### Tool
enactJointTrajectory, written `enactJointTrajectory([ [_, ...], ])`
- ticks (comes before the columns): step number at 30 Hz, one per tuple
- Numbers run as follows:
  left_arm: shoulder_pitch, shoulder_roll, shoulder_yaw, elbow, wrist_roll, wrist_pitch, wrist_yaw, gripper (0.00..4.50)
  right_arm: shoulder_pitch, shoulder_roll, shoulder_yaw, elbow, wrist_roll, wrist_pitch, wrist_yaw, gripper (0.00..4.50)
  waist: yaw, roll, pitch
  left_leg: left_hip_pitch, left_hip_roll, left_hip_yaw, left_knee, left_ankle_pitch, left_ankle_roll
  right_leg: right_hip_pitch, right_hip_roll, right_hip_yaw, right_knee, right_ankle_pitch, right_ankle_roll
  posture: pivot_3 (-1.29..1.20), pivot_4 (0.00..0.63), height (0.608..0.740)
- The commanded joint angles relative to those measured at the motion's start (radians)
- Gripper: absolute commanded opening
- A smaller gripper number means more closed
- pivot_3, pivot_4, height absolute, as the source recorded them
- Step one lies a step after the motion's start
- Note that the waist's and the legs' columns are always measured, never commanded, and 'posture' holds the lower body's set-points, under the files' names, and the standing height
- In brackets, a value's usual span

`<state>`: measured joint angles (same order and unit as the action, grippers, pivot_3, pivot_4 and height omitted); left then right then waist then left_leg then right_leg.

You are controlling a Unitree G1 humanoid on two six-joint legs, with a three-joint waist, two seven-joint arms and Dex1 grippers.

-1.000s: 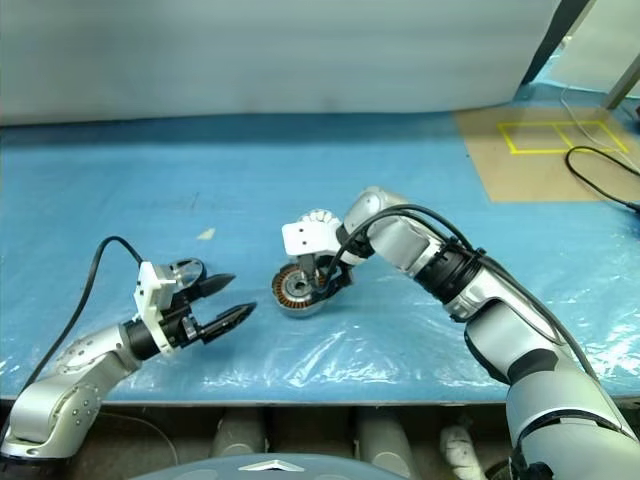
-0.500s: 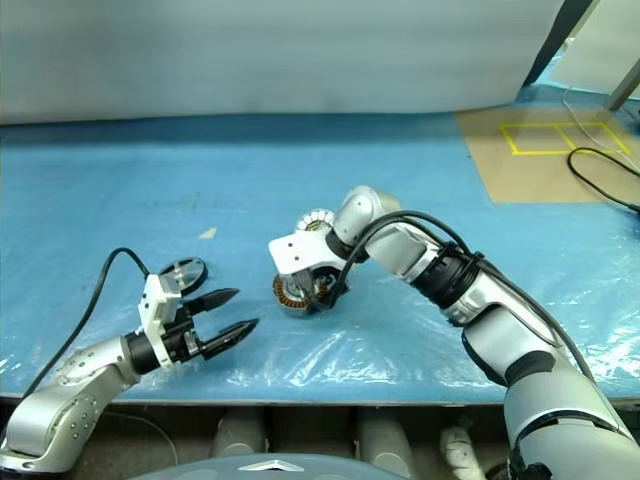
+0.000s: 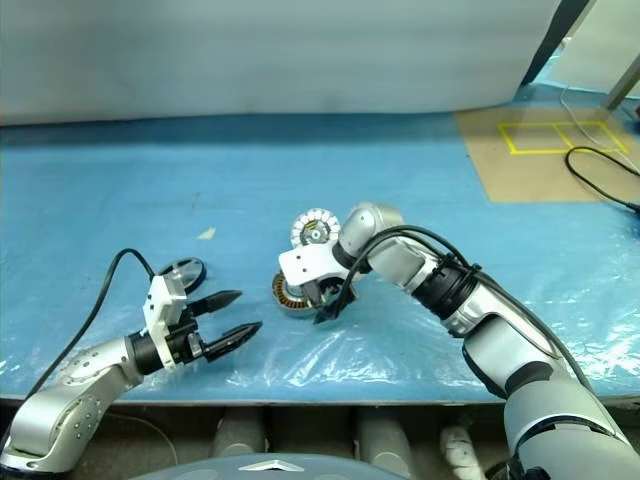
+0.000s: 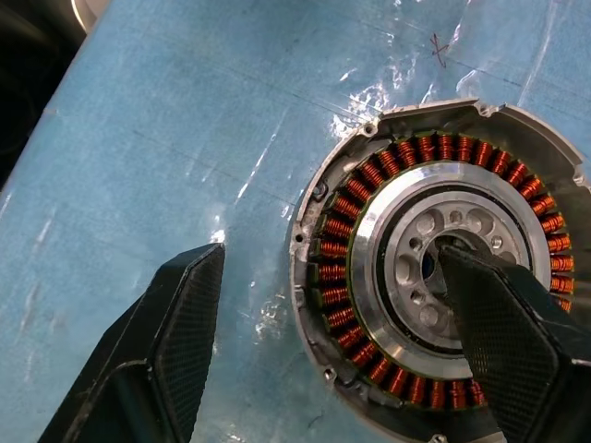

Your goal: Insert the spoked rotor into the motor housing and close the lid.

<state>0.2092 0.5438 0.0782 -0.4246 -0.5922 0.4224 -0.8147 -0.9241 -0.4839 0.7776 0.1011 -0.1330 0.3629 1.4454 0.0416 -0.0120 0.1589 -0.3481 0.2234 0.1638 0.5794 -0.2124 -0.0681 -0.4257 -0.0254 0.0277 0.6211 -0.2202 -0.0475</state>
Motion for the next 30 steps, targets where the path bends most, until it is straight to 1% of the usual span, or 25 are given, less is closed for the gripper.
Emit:
enactJointTrajectory([
  [1, 0.003, -0.017, -0.004, -0.024, 0.004, -0.027, 0.007, 4.50, 0.005, 0.009, -0.010, -0.010, -0.014, -0.051, 0.005, 3.51, 0.000, 0.000, 0.000, 0.000, 0.000, 0.000, 0.000, 0.000, 0.000, 0.000, 0.000, 0.000, 0.000, 0.000, 0.000, 0.00, 0.150, 0.740],
  [5, 0.012, -0.028, -0.013, -0.023, 0.016, -0.037, 0.008, 4.50, 0.005, 0.016, -0.014, 0.001, -0.029, -0.069, 0.010, 2.38, 0.000, 0.000, 0.000, 0.000, 0.000, 0.000, 0.000, 0.000, 0.000, 0.000, 0.000, 0.000, 0.000, 0.000, 0.000, 0.00, 0.150, 0.740],
  [6, 0.013, -0.031, -0.012, -0.022, 0.016, -0.040, 0.008, 4.50, 0.003, 0.018, -0.015, 0.006, -0.034, -0.073, 0.008, 2.03, 0.000, 0.000, 0.000, 0.000, 0.000, 0.000, 0.000, 0.000, 0.000, 0.000, 0.000, 0.000, 0.000, 0.000, 0.000, 0.00, 0.150, 0.740],
  [7, 0.013, -0.032, -0.012, -0.020, 0.017, -0.043, 0.008, 4.50, 0.001, 0.019, -0.018, 0.009, -0.037, -0.078, 0.007, 1.87, -0.001, 0.000, 0.000, 0.000, 0.000, 0.000, 0.000, 0.000, 0.000, 0.000, 0.000, 0.000, 0.000, 0.000, 0.000, 0.00, 0.150, 0.740],
  [15, 0.018, -0.034, 0.005, -0.013, 0.016, -0.055, 0.007, 4.50, -0.027, 0.052, -0.056, 0.027, -0.035, -0.057, -0.002, 1.87, -0.002, 0.000, 0.000, 0.001, 0.000, 0.000, 0.000, 0.000, 0.000, 0.000, 0.000, 0.000, 0.001, 0.000, 0.000, 0.00, 0.150, 0.740],
  [20, 0.033, -0.026, 0.049, -0.018, 0.000, -0.054, 0.012, 4.50, -0.049, 0.066, -0.074, 0.003, -0.020, -0.049, 0.008, 1.87, -0.002, 0.000, 0.000, 0.000, 0.000, 0.000, 0.000, 0.000, 0.000, -0.001, 0.000, 0.000, 0.000, 0.000, -0.001, 0.00, 0.150, 0.740],
  [25, 0.046, -0.022, 0.068, -0.016, 0.003, -0.050, 0.008, 4.50, -0.057, 0.071, -0.075, -0.021, -0.029, -0.120, 0.003, 1.87, -0.002, 0.000, 0.000, -0.001, 0.000, 0.000, 0.000, 0.000, 0.000, -0.001, 0.000, 0.000, 0.000, 0.000, -0.001, 0.00, 0.150, 0.740],
  [30, 0.070, -0.032, 0.070, -0.040, 0.000, -0.049, 0.020, 4.50, -0.081, 0.088, -0.071, 0.005, -0.050, -0.187, -0.004, 1.87, -0.003, -0.001, 0.000, -0.002, 0.000, 0.000, 0.000, 0.000, 0.000, -0.003, 0.000, 0.000, 0.001, 0.000, -0.001, 0.00, 0.150, 0.740],
])
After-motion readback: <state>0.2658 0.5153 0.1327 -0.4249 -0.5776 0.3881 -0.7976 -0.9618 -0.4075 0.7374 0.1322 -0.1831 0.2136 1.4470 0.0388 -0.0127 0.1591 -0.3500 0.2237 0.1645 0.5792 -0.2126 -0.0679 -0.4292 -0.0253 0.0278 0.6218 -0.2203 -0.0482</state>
